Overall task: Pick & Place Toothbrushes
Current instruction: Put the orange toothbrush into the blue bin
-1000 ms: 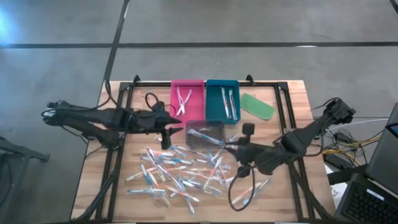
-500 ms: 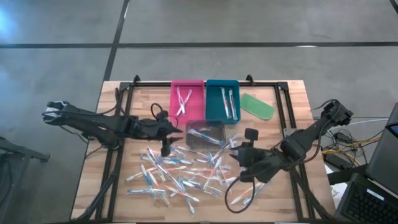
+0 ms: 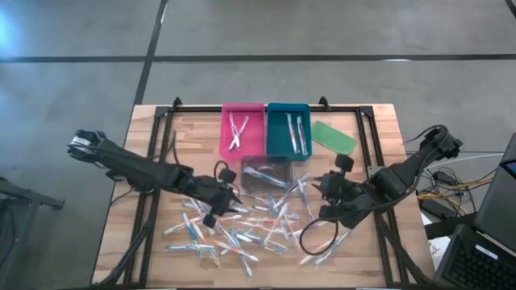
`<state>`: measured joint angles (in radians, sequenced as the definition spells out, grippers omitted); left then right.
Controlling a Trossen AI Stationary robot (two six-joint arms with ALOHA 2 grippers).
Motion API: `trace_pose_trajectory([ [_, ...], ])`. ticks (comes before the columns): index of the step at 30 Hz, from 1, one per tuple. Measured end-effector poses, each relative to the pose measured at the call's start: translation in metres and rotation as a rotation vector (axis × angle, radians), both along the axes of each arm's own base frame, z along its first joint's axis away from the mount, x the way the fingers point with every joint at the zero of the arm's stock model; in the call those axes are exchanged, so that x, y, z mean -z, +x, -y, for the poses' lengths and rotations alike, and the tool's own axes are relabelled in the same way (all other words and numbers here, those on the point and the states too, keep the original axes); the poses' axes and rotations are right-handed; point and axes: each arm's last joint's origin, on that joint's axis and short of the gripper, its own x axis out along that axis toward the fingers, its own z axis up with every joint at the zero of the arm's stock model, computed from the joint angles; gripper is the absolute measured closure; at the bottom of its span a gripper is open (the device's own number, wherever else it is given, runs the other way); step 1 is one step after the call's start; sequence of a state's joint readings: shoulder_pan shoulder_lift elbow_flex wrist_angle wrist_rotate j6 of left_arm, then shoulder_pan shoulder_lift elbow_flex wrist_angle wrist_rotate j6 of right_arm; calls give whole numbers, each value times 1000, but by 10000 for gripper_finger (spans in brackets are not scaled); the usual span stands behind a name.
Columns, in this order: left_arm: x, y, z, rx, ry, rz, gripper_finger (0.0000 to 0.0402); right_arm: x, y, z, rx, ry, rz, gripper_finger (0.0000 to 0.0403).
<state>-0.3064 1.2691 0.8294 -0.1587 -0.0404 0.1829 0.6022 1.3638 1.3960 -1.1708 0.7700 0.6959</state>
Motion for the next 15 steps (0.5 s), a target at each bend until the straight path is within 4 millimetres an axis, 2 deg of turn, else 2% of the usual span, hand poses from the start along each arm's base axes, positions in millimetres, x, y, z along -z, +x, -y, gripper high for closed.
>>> trace_pose_trajectory([
  [7, 2, 23, 22, 43, 4, -29, 266, -3, -8, 6, 13, -8, 1, 300],
  [12, 1, 36, 33, 31, -35, -44, 266, -3, -10, 7, 16, -17, -1, 293],
  [15, 6, 42, 38, 34, -32, -71, 266, -3, -11, 8, 16, -24, -10, 295],
])
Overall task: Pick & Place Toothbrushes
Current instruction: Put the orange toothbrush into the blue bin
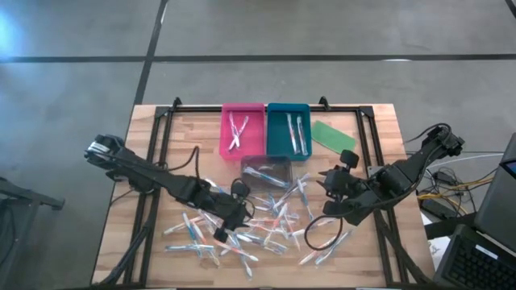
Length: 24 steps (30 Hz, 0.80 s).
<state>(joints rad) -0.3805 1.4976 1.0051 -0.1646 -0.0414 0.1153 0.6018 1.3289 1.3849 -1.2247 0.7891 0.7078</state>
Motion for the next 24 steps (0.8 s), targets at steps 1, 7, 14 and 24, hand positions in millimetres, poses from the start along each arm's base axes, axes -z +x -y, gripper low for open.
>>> trace_pose_trajectory([
  [1, 2, 1, 2, -1, -2, -9, 266, 0, 0, 0, 0, 0, 0, 297],
  [7, 18, 10, 5, -53, -43, -77, 266, 0, -1, 0, -2, -2, 0, 314],
  [14, 37, 15, 7, -73, -37, -138, 266, -1, -1, 1, -3, 1, 3, 326],
  [24, 62, 22, 10, -102, -25, -215, 266, -1, -1, 1, 8, -20, 16, 333],
])
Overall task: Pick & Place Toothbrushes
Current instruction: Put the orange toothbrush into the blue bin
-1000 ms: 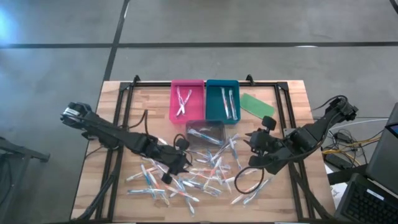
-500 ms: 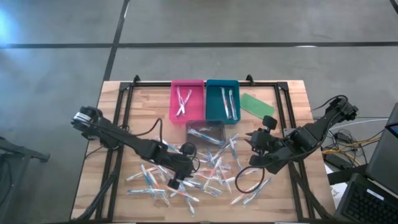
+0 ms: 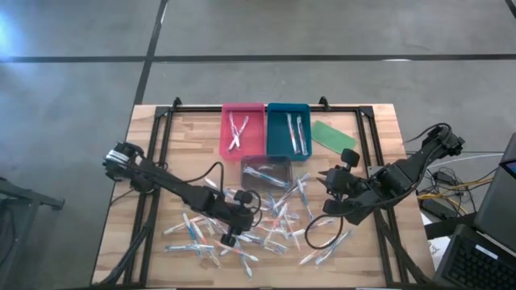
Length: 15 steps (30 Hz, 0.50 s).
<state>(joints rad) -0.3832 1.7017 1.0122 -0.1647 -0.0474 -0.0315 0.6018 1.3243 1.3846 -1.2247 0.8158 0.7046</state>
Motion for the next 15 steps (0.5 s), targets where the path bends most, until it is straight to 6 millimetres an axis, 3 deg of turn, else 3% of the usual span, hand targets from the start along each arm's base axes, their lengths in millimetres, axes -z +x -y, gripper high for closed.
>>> trace_pose_trajectory([
  [15, 26, 6, 0, -27, 46, -58, 266, 2, 0, 0, 0, -3, -6, 293],
])
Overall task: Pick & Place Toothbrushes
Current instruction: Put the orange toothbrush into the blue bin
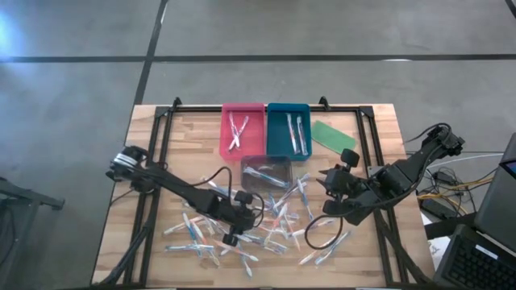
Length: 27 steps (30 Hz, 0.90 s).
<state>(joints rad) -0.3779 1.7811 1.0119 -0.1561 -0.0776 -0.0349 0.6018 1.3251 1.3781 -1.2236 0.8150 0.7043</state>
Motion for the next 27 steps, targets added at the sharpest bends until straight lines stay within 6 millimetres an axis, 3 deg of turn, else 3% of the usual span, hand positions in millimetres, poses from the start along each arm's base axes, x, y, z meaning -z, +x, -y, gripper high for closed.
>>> trace_pose_trajectory([
  [6, 4, 1, -1, -6, 8, -11, 273, 0, 0, 0, 3, -8, 4, 289],
  [11, -1, 0, -2, -9, 19, 7, 319, 0, 0, 0, 4, -23, 8, 304],
  [17, -25, -5, -4, -11, 0, 77, 386, 0, 0, 0, 5, -25, 9, 334],
  [22, -53, -12, -9, -30, 37, 175, 387, 6, 1, 0, 7, -31, 0, 354],
  [27, -80, -19, -18, -90, 132, 300, 393, 27, 4, -2, 31, -95, 30, 366],
])
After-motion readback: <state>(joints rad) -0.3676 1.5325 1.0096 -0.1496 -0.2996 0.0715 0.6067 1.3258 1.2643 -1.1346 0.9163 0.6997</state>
